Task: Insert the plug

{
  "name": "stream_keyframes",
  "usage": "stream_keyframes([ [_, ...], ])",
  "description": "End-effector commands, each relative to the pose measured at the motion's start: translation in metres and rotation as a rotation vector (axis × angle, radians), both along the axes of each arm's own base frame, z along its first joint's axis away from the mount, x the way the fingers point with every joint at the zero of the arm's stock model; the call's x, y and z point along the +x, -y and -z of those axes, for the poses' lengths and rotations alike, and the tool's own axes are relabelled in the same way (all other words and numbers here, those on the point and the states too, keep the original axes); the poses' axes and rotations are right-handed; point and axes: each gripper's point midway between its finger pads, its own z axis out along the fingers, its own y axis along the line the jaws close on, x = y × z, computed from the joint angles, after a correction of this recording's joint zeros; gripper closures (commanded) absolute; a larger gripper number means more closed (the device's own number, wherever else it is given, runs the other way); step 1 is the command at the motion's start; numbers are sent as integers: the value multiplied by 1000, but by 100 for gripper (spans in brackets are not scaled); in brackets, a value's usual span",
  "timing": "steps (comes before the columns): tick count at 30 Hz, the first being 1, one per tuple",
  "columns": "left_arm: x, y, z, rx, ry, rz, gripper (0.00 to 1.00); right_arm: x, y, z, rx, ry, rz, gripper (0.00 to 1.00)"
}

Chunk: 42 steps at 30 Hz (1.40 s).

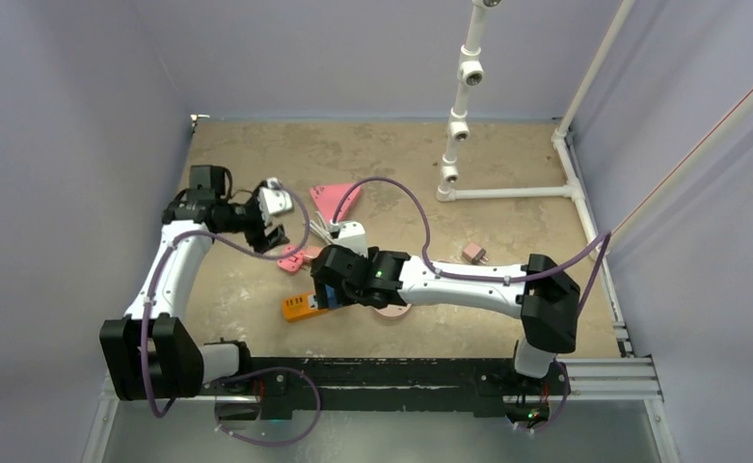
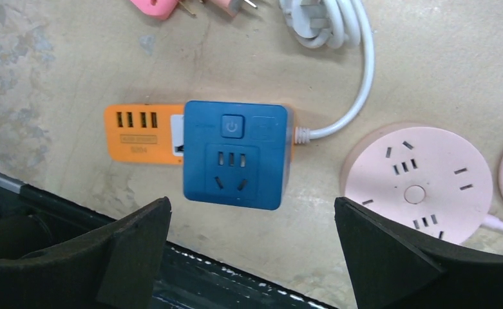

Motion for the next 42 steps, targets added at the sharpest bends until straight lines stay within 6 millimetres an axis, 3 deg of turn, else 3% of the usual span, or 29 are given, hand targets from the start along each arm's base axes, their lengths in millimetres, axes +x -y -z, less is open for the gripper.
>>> stream_keyframes([
  [1,57,10,-88,-312,61,-202,28,22,18,-11,-12,44,57,1],
  [3,76,9,-107,-377,82,-265,13,43,22,-35,56,63,113,1],
  [5,92,10,-111,-418,85,-317,6,69,29,-65,138,95,177,1],
  [9,110,42,-77,-283,71,-298,4,124,42,-116,266,189,241,1],
  [13,140,61,-57,-256,12,-354,1,168,53,-131,296,256,272,1],
  [17,176,68,-29,-148,18,-437,1,195,58,-123,272,286,301,3],
  [22,211,58,-8,-68,48,-559,8,202,59,-111,271,301,311,6],
  [32,207,64,51,-55,-116,-651,6,202,54,-64,243,255,292,14],
  [36,204,66,63,-44,-137,-635,16,204,50,-45,234,231,281,17],
  [42,202,61,83,-1,-160,-654,32,209,44,-33,236,220,263,20],
])
